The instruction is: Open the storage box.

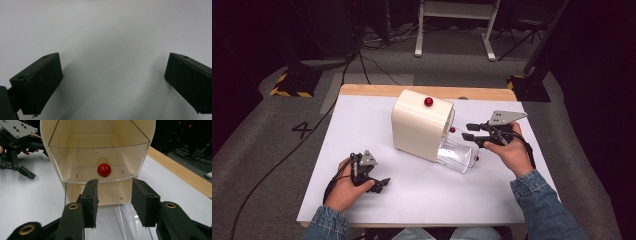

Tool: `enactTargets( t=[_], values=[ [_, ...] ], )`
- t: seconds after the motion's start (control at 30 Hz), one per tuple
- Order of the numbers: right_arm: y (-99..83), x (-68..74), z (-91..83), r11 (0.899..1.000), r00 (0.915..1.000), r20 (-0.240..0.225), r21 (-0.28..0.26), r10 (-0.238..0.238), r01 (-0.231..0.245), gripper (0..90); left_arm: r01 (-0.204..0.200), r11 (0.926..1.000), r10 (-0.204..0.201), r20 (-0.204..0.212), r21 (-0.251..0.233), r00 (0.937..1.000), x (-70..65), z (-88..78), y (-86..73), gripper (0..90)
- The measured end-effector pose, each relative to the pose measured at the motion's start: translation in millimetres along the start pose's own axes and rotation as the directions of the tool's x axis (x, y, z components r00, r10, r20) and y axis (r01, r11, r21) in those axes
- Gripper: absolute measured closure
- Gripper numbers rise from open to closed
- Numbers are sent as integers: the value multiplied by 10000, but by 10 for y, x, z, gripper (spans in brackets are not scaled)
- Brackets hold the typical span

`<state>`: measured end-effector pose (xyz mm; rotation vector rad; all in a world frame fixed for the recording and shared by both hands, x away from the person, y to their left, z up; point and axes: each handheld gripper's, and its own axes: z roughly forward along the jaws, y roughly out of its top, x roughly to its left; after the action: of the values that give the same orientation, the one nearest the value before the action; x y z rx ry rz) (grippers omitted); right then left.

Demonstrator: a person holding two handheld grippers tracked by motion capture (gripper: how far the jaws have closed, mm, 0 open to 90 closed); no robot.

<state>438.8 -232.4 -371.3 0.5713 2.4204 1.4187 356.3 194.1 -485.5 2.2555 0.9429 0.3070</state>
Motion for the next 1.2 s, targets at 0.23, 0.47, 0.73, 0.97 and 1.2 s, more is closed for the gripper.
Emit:
enactTargets(
  t=[0.23, 0.47, 0.73, 0.97, 1.2],
  values=[
    [2, -28, 163, 9998, 9993, -309, -30, 191, -192, 615, -1, 10000, 1, 2, 8, 10000, 0, 0, 1, 16],
    [53, 26, 317, 9999, 9980, -632, -103, 11, -17, 677, -34, 10000, 34, 7, 3, 10000, 6, 0, 3, 16],
    [60, 35, 334, 9997, 9986, -474, -14, -254, 254, 744, -36, 10000, 36, 14, 6, 10000, 7, 0, 3, 16],
    [30, 52, 275, 9997, 9985, -485, -40, -248, 246, 745, -41, 10000, 41, 14, 1, 10000, 7, 0, 2, 16],
    [-32, 44, 135, 9998, 9989, -421, 42, -202, 204, 744, -5, 10000, 5, 17, -7, 10000, 4, 1, 1, 16]
  ],
)
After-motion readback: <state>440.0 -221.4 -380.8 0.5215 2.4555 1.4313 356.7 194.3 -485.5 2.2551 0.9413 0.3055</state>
